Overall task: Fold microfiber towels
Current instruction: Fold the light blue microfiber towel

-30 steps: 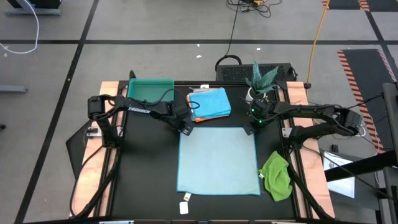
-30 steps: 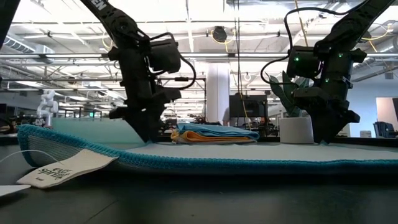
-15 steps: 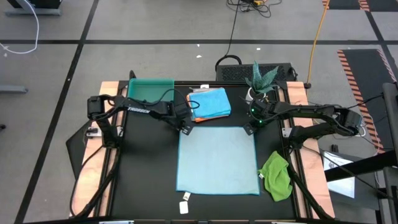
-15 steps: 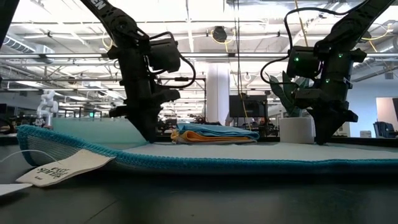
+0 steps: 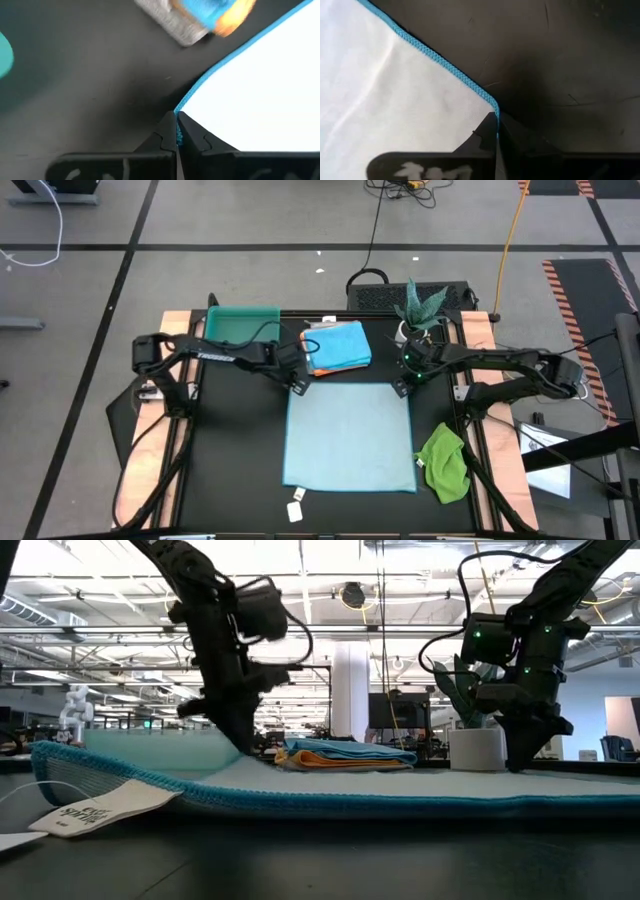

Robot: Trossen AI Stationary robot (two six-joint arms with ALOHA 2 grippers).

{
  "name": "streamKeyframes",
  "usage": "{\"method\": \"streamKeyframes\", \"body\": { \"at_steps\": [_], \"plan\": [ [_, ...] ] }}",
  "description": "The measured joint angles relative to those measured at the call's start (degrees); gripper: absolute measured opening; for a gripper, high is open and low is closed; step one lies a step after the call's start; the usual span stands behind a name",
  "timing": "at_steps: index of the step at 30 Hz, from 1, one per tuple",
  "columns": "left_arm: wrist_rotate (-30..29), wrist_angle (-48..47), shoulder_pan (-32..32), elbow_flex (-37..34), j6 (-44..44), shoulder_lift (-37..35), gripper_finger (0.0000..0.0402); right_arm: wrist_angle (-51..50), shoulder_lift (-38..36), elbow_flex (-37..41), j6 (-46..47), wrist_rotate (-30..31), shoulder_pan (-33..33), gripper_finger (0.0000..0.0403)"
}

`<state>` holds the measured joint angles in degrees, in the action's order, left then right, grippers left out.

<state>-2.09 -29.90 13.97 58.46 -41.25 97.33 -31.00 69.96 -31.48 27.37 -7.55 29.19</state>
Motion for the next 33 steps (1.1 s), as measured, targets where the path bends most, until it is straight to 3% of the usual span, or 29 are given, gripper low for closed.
{"method": "streamKeyframes", "body": {
  "at_steps": [12, 17, 23, 33],
  "plan": [
    [-3.63, -3.36, -2.71, 0.0, -2.01, -4.01, 0.0001, -1.46, -11.78, 0.0, 2.55, -0.28, -1.02, 0.0],
    [-3.95, -3.55, -4.39, 0.0, -3.35, -4.44, 0.0001, -1.51, -14.24, 0.0, 5.11, 0.29, -5.7, 0.0],
    [-4.02, -3.85, -6.6, 0.0, -4.47, -4.49, 0.0, -2.05, -15.81, -0.42, 9.0, 5.25, -13.16, 0.0],
    [-6.67, -8.45, -11.63, 0.02, -8.05, -8.69, 0.0, -9.09, -15.96, -8.14, 12.76, 10.64, -22.99, 0.0]
  ]
}}
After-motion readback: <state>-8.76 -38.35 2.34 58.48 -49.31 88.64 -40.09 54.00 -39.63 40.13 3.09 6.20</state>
